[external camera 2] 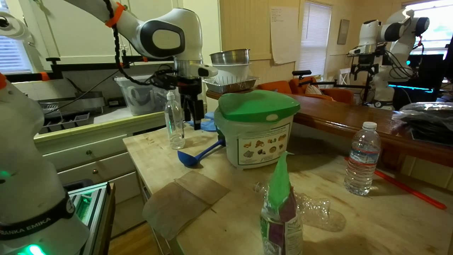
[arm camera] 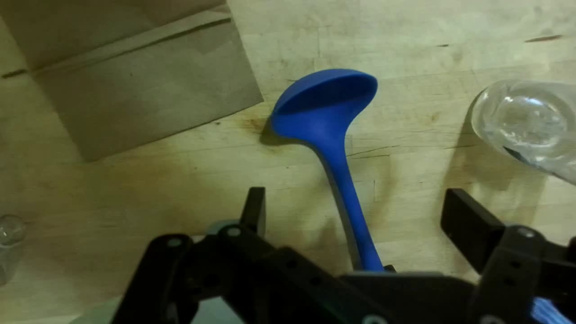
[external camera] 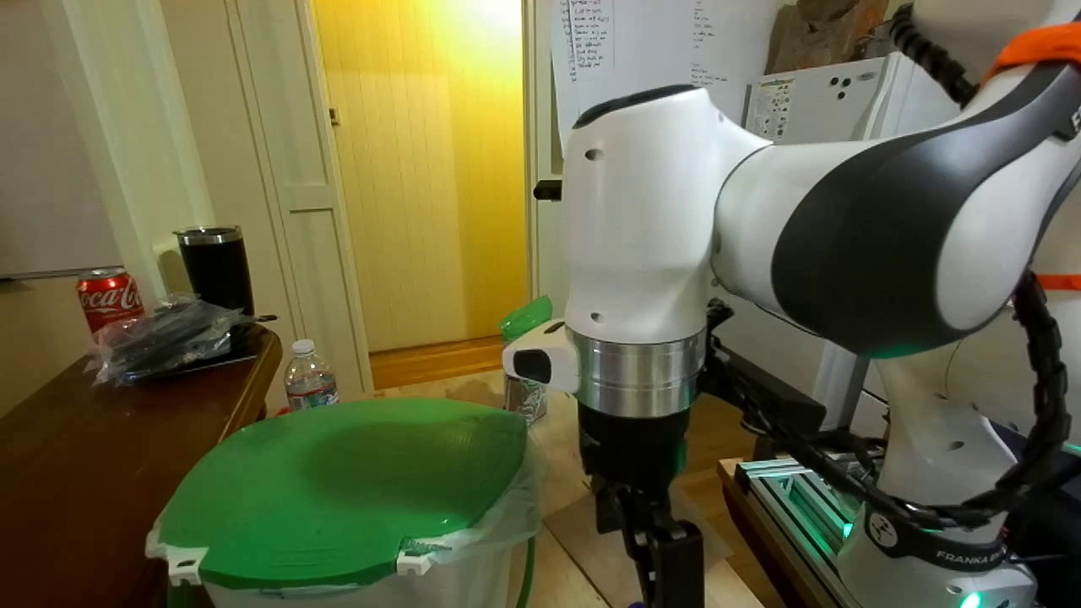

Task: Put the blue spoon on the brown counter

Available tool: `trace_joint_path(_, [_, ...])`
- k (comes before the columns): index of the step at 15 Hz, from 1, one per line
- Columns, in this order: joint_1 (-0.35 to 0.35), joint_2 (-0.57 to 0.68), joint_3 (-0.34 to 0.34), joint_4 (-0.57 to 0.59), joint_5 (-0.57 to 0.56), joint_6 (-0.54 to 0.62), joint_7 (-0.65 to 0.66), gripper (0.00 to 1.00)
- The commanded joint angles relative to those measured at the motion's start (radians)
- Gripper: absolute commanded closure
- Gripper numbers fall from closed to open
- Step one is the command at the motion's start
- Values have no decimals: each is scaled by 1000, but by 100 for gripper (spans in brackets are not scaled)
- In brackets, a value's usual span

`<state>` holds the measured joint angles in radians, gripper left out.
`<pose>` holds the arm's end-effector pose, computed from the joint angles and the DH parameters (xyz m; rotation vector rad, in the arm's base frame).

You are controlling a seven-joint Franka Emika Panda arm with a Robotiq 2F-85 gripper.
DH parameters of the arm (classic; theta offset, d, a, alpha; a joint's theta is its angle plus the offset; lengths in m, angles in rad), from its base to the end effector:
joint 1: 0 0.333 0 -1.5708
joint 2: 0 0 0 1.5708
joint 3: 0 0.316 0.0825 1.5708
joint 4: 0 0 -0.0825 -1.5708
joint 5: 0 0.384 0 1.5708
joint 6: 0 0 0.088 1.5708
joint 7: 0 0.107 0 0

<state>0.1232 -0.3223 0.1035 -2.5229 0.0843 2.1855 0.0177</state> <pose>0.4122 0.0979 0.3903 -3.0986 -0.2395 0.0311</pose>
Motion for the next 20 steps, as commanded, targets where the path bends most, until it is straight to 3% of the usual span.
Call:
trace_joint_path(1, [1, 4, -12, -4, 2, 23, -64, 1])
trace_joint_path(6, [5, 15, -31, -13, 3, 59, -153, 0])
trace_joint_path(13, [33, 170, 2, 59, 9, 172, -161, 0])
trace_joint_path(20, [66, 278, 4, 37, 226, 345, -304, 0])
